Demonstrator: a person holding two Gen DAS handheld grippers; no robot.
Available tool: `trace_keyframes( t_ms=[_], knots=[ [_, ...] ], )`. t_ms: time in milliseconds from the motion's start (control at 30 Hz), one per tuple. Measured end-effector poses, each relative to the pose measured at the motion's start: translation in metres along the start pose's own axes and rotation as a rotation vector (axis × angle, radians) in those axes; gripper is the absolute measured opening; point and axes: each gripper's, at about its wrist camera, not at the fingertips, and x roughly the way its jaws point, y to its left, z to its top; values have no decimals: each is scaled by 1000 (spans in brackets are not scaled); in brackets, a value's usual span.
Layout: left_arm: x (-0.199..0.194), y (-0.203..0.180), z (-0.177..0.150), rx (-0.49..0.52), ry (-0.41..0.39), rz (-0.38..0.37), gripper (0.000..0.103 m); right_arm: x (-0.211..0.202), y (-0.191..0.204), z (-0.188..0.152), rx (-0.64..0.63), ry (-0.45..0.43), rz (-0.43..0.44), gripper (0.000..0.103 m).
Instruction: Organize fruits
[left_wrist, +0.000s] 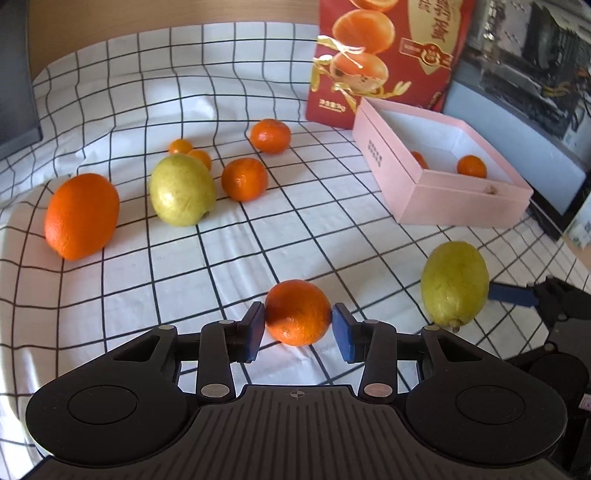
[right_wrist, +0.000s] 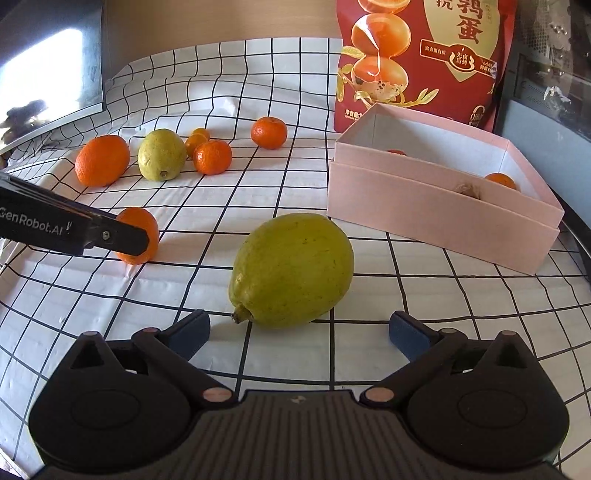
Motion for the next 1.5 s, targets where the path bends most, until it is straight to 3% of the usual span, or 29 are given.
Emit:
trace_keyframes(
  t_ms=[233, 433, 533, 700, 900, 1200, 1300, 1500],
  knots=[
    [14, 7, 16, -48, -13, -18, 47, 1, 1, 6, 8, 73, -7, 103],
    [33, 1, 15, -58, 47, -46, 53, -2, -2, 7, -5, 111, 10, 103],
    [34, -4, 17, -44, 45, -36, 48, -9, -3, 3, 3, 105, 7, 102],
    [35, -5, 18, -11, 46, -32, 49, -25, -1, 0, 3, 66, 14, 102],
    [27, 1, 13, -53, 60, -77, 48, -31, 7, 13, 7, 15, 14, 102],
    [1, -10, -18, -75, 89, -71, 48, -28, -9, 13, -1, 6, -94, 102],
    [0, -7, -20, -87, 86, -80, 48, -33, -23, 11, 33, 10, -93, 102],
    [3, -4, -17, -119, 87, -88, 48, -40, -39, 3, 61, 18, -175, 101]
  ],
)
